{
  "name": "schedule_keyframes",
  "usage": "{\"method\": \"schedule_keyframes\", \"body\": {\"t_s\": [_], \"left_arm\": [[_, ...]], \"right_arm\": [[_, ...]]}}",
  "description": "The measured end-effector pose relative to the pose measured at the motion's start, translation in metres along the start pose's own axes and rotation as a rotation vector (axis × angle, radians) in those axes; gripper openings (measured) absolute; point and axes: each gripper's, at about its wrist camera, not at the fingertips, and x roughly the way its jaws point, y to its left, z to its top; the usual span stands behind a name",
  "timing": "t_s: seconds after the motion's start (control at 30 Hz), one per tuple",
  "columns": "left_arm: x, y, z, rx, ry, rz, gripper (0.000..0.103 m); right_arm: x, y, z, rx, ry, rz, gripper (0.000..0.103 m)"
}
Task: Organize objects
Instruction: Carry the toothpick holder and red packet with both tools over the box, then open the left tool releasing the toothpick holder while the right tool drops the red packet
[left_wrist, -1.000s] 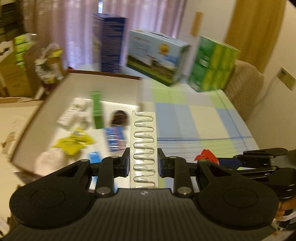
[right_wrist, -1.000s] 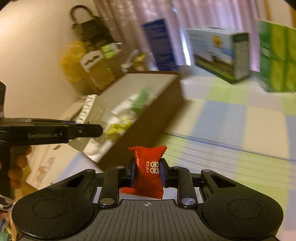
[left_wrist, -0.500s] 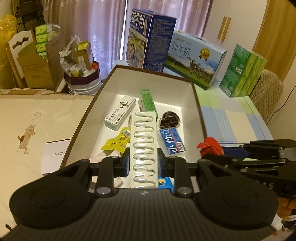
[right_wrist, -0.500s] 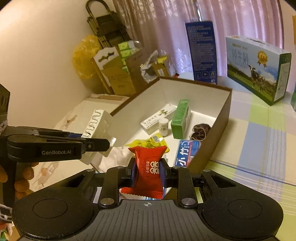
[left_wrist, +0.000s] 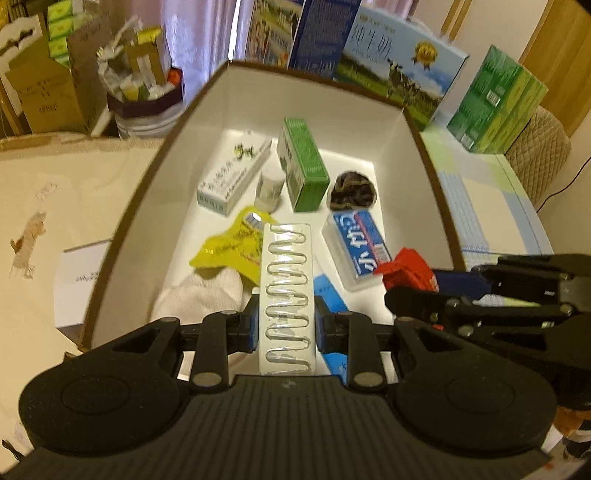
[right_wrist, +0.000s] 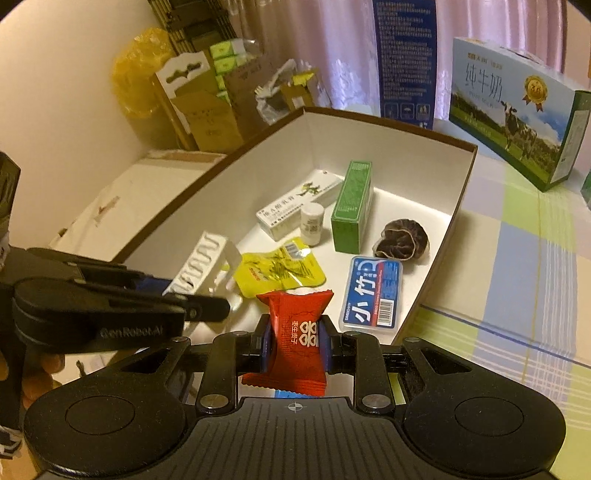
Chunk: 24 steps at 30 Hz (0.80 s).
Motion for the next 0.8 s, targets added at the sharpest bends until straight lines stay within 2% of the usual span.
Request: {"method": "schedule_keyframes", "body": {"t_s": [0.17, 0.33, 0.4, 0.53, 0.6, 0.8], "left_arm": [[0.009, 0.005, -0.001, -0.004, 0.028, -0.005, 0.023], [0.007, 0.007, 0.003, -0.007, 0.022, -0.012, 0.026], [0.005, 0.008, 0.006, -0.001, 0.014, -0.007, 0.038], [-0.002, 0.010, 0.012, 0.018, -0.013, 0.009, 0.049], [-0.007, 0.011, 0.014, 0.022, -0.027, 0.014, 0.058], [-0.019, 0.015, 0.021, 0.025, -0.066, 0.026, 0.070]], "right_arm": [[0.007, -0.001, 0.002, -0.002, 0.020, -0.010, 0.022], [0.009, -0.002, 0.003, 0.002, 0.031, -0.015, 0.022], [0.009, -0.002, 0.003, 0.002, 0.033, -0.014, 0.022], [0.010, 0.000, 0.003, -0.001, 0.037, -0.012, 0.023], [0.010, 0.002, 0.003, -0.003, 0.039, -0.012, 0.023], [0.012, 0.004, 0.004, -0.011, 0.040, -0.032, 0.023]]}}
